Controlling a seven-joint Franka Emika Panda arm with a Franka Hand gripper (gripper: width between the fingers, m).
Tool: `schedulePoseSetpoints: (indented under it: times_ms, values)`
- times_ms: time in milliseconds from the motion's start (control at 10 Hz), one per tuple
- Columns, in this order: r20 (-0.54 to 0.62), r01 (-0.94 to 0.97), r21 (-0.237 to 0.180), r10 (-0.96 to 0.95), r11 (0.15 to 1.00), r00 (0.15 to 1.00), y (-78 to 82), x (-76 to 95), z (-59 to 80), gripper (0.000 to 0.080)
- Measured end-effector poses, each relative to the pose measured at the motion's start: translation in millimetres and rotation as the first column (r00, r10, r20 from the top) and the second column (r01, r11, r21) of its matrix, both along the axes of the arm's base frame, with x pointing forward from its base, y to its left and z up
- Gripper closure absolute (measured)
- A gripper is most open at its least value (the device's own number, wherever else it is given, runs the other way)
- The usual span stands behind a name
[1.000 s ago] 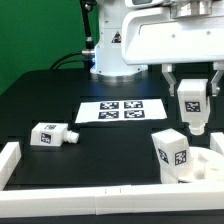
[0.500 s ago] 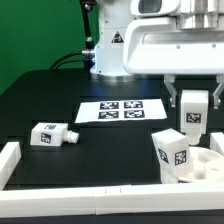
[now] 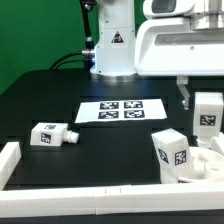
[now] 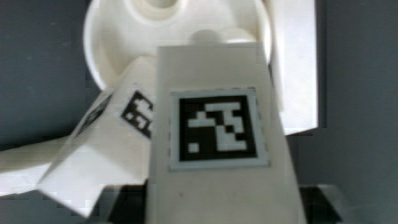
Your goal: Assemble stool
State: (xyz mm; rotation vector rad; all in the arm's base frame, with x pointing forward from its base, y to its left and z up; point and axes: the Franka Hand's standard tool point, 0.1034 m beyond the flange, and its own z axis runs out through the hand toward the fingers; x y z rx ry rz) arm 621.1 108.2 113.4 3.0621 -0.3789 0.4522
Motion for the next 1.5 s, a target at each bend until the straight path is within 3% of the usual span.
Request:
schedulePoseSetpoints:
  times_ms: [300, 900, 1100, 1500]
  values:
    - [0.003, -0.042, -0.025, 0.042, 0.999, 0.999, 15.1, 8.8, -10.9, 0.0465]
    - [0.009, -0.052, -0.037, 0.053, 0.998, 0.999, 6.5, 15.3, -7.5, 0.0465]
    - [0.006, -0.052, -0.042, 0.052, 0.998, 0.999, 3.3, 16.0, -12.4, 0.0465]
    - [0.024, -0.058, -0.043, 0.059, 0.997, 0.998, 10.0, 20.0, -17.2, 0.0465]
